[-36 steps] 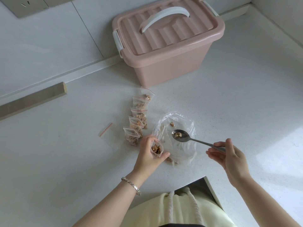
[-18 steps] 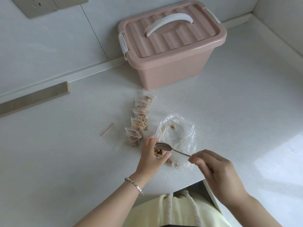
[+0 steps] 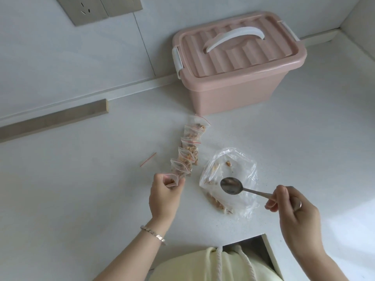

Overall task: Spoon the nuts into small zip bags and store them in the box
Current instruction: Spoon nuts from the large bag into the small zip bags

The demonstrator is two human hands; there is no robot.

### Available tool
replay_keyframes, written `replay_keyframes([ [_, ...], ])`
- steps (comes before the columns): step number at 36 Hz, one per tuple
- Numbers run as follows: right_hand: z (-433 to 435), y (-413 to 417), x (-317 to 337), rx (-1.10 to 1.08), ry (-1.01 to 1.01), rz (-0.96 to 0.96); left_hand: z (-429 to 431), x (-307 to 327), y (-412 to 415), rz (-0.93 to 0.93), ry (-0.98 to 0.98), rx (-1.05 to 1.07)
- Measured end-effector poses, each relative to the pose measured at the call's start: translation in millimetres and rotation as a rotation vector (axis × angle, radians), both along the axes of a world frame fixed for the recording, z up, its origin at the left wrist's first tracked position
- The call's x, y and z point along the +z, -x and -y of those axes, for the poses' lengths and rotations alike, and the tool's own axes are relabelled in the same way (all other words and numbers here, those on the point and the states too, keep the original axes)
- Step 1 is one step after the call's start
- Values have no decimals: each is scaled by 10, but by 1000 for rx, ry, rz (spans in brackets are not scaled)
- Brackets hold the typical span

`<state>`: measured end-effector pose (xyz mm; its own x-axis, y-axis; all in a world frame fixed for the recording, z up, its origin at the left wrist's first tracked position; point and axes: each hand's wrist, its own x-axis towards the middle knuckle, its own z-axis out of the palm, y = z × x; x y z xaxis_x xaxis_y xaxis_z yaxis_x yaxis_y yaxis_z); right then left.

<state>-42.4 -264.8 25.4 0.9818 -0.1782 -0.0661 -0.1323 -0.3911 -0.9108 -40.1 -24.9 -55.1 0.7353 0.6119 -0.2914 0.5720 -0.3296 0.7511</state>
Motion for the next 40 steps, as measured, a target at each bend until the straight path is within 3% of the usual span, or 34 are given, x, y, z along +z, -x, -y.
replay_keyframes([
  [6,3,7,-35,42,25,-2,8,-63,-117,-46,-29,-187],
  [14,-47,-81,13,66,51,43,-403,84,-123,-3,-80,-55],
  [20,-91,-167,15,223,249,225,-778,-81,-434,-303,-103,64],
  [25,-97,-190,76,309,364,332,-735,-142,-585,-353,-60,74],
  [33,-94,-181,135,411,379,399,-738,-229,-536,-263,-144,12],
  [36,-113,-218,189,435,297,456,-670,-11,-488,-84,-158,18],
  [40,-185,-306,319,393,81,344,-490,537,-420,216,-41,-80],
])
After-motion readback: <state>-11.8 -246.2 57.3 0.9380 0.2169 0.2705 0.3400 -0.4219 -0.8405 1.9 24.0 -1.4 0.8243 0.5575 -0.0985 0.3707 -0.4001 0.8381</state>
